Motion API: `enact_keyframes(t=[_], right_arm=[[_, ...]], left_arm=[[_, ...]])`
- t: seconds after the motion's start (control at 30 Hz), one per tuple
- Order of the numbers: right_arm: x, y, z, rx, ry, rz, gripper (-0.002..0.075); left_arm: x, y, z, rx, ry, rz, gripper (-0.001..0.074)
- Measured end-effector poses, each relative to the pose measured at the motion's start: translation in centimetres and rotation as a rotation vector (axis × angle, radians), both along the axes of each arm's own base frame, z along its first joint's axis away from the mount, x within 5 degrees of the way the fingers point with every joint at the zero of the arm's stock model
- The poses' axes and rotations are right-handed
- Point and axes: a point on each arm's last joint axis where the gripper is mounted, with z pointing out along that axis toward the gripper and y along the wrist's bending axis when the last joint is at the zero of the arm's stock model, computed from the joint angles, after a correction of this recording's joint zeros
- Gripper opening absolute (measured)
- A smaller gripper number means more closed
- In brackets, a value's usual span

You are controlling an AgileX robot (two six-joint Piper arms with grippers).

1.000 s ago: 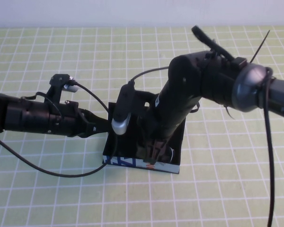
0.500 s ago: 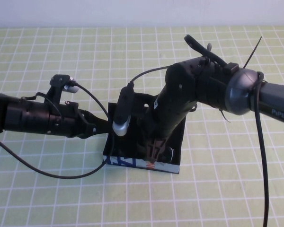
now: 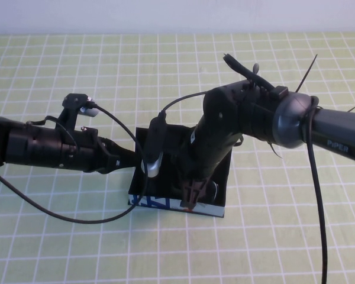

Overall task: Take glasses out of glasses case
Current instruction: Pick up the glasses from the glasses case, then place the glasses on the table

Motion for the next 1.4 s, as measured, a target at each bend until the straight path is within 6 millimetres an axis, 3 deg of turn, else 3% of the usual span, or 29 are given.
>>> enact_keyframes(t=[0.23,0.33,0.47,0.6,0.73,1.0,1.13,1.23,1.4], right_arm=[[0.2,0.1,-0.7,-0.002,0.001,-0.003,0.0305],[0.2,0.2,-0.9,-0.006,0.005,-0.003,0.0245],[0.2,0.2,-0.6,-0.004,0.003,-0.002,0.0082],[0.1,0.1,-0.1,0.001,-0.001,0.000,0.0048],[-0.2,-0.3,1.6,0.009,-0.030,-0.006,0.0047],[-1.6,-2.0,7.9,0.084,-0.092,-0.098,0.0047],[-2.3,-4.2,11.2,0.142,-0.064,-0.249,0.0047],[-2.1,-7.2,13.1,0.199,-0.034,-0.432,0.0046],[-2.3,-12.6,12.1,0.228,0.059,-0.760,0.0046]], left_arm=[[0.0,0.0,0.0,0.000,0.000,0.000,-0.0004],[0.0,0.0,0.0,0.000,0.000,0.000,-0.0004],[0.0,0.0,0.0,-0.001,0.000,-0.001,-0.0004],[-0.2,0.0,0.6,0.003,-0.019,-0.010,-0.0004],[-0.5,0.1,2.3,0.008,-0.064,-0.003,-0.0004],[-1.9,0.2,6.5,-0.008,-0.163,-0.013,-0.0004],[-2.9,0.3,8.6,-0.005,-0.220,-0.026,-0.0004],[-3.4,0.3,9.4,0.001,-0.237,-0.038,-0.0004],[-3.6,0.4,9.3,0.020,-0.222,-0.043,-0.0004]])
